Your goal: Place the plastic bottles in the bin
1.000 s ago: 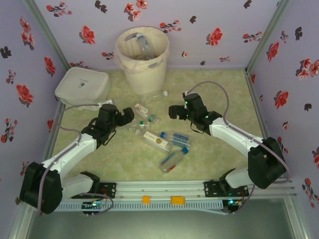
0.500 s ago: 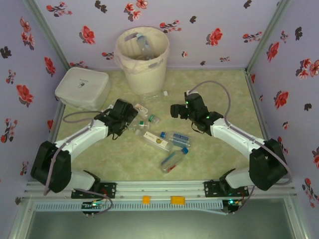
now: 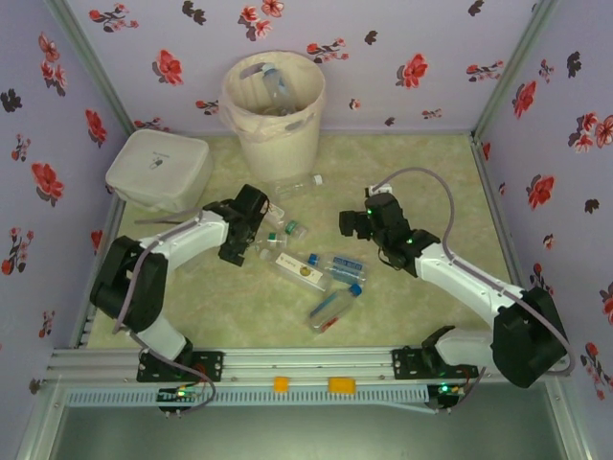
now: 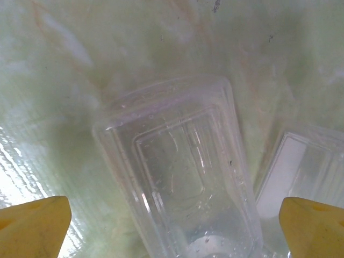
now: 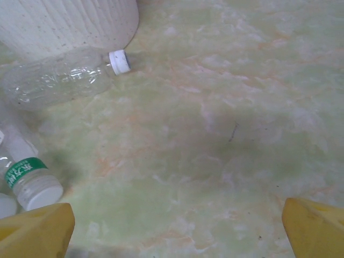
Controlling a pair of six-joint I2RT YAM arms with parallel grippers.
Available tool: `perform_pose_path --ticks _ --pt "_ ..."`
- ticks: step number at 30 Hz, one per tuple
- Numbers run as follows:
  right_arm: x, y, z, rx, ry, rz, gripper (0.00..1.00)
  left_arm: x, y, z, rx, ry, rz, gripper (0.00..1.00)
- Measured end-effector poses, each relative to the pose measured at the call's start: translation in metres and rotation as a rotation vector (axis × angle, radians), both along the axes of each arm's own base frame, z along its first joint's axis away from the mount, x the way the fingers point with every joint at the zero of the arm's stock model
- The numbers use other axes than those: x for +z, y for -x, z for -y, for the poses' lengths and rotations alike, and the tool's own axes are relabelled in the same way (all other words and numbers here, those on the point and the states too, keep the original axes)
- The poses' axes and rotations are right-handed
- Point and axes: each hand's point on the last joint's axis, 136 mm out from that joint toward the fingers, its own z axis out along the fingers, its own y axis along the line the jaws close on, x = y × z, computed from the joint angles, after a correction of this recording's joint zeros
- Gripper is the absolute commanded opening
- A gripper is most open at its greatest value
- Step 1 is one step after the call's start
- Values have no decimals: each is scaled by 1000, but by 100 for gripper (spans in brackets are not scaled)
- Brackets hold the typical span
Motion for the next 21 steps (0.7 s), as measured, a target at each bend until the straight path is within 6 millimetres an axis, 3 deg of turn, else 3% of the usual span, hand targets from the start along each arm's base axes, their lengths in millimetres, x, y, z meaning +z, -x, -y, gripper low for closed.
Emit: perform_pose_path --ticks 9,21 --pt "-1 0 6 3 53 17 100 -27 -3 1 43 -37 -72 91" --pt "-1 1 7 6 59 20 100 -31 -8 -10 80 -83 -63 63"
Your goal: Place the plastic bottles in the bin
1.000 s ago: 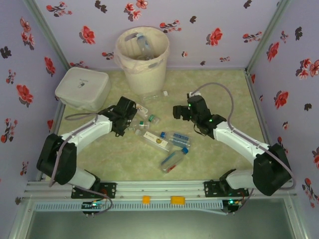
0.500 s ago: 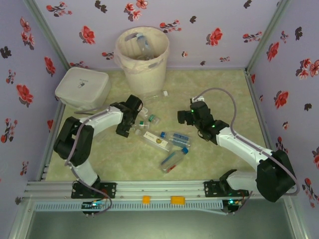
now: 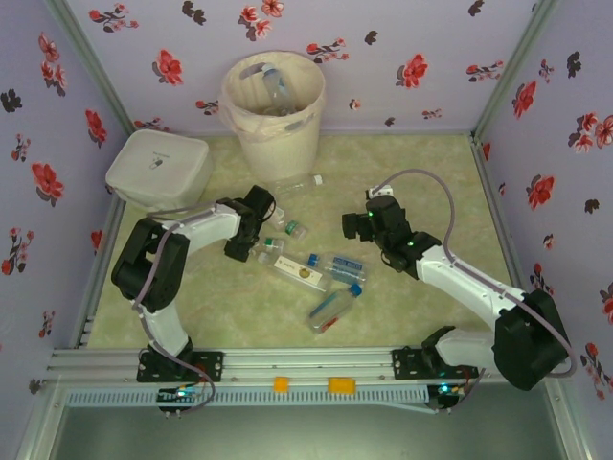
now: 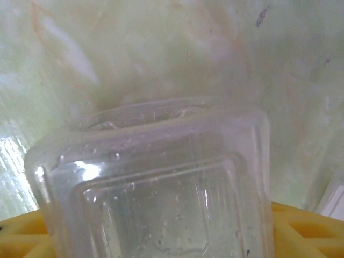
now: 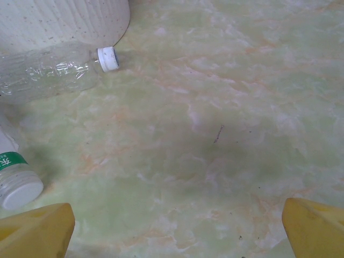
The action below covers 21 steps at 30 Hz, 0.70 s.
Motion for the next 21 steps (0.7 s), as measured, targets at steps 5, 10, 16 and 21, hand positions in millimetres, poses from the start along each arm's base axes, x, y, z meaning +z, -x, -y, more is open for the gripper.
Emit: perform_pose_path --ticks 5,10,16,21 --pt "0 0 0 0 0 0 100 3 -3 -7 13 -34 19 61" --pt "0 0 0 0 -1 0 100 15 -8 -17 30 -71 65 59" --pt "0 0 0 0 -2 0 100 66 -20 -35 53 -110 217 57" --pt "1 -2 -2 2 -5 1 100 120 -25 -62 45 -166 378 56"
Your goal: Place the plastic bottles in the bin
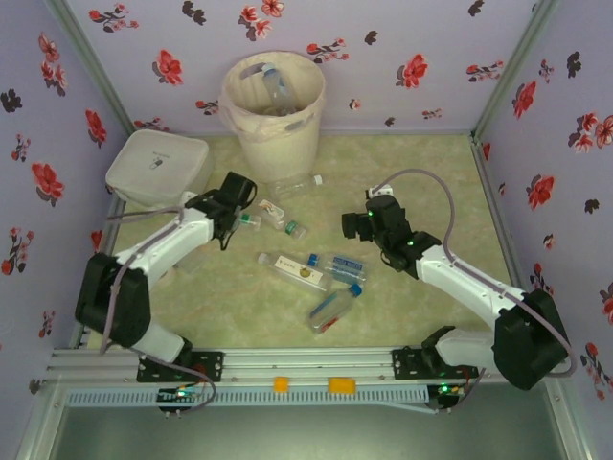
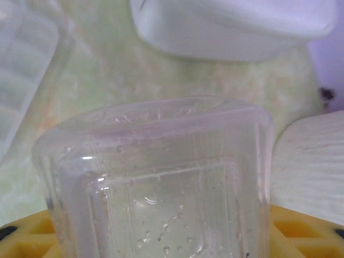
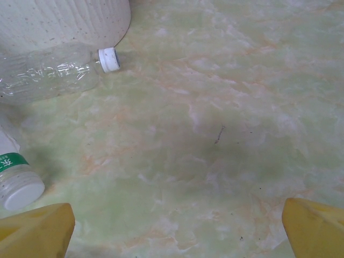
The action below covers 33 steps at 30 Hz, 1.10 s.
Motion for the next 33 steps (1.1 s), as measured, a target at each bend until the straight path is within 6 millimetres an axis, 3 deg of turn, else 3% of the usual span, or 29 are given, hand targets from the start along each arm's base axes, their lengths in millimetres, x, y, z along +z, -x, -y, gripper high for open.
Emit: perform_pose_path --ticks 7,14,17,22,24,28,33 --pt "5 -7 -10 15 -36 6 100 67 -3 -36 -91 -120 228 55" --pt "1 -10 -20 26 -76 -9 100 132 -23 -36 -287 -248 388 54" --pt "-1 -11 -20 20 -86 -17 100 173 -38 -21 -391 -297 458 54" --pt "-1 -12 -21 10 -102 -17 100 261 -70 16 -550 -348 638 53" --pt "0 -12 -21 5 -111 -16 100 284 -82 29 -601 -357 692 52" --pt "1 -13 -23 -1 -129 -15 100 322 -114 62 -712 -362 784 51" --pt "1 -12 -25 -5 -153 -22 100 353 -161 103 -833 -364 869 51"
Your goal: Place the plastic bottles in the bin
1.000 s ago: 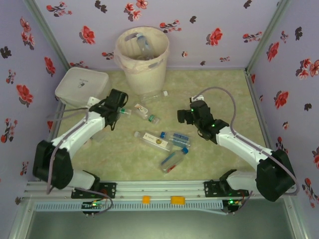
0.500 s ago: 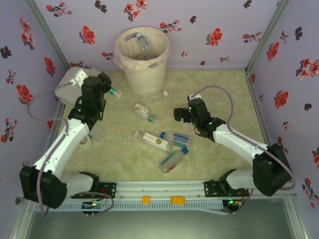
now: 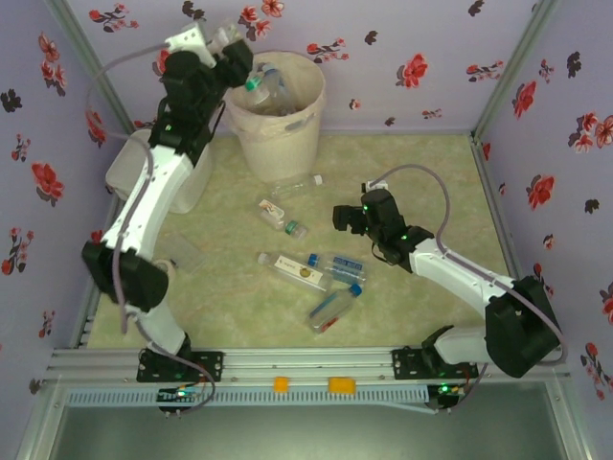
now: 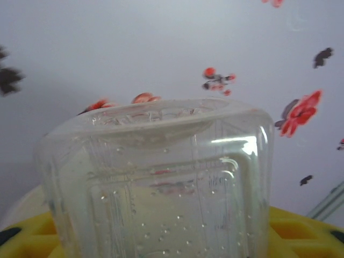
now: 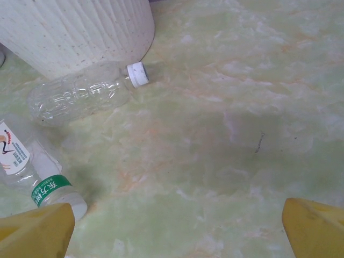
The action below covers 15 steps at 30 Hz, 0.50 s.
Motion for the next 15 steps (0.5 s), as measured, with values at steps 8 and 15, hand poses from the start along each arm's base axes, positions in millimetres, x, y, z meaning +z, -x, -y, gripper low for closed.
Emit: perform_pose_path --ticks 8,15 --pt "7 0 -1 -6 -27 15 100 -21 -63 42 -103 -23 -21 49" --pt "15 1 0 -7 -38 34 100 -85 -95 56 -119 -66 -147 49"
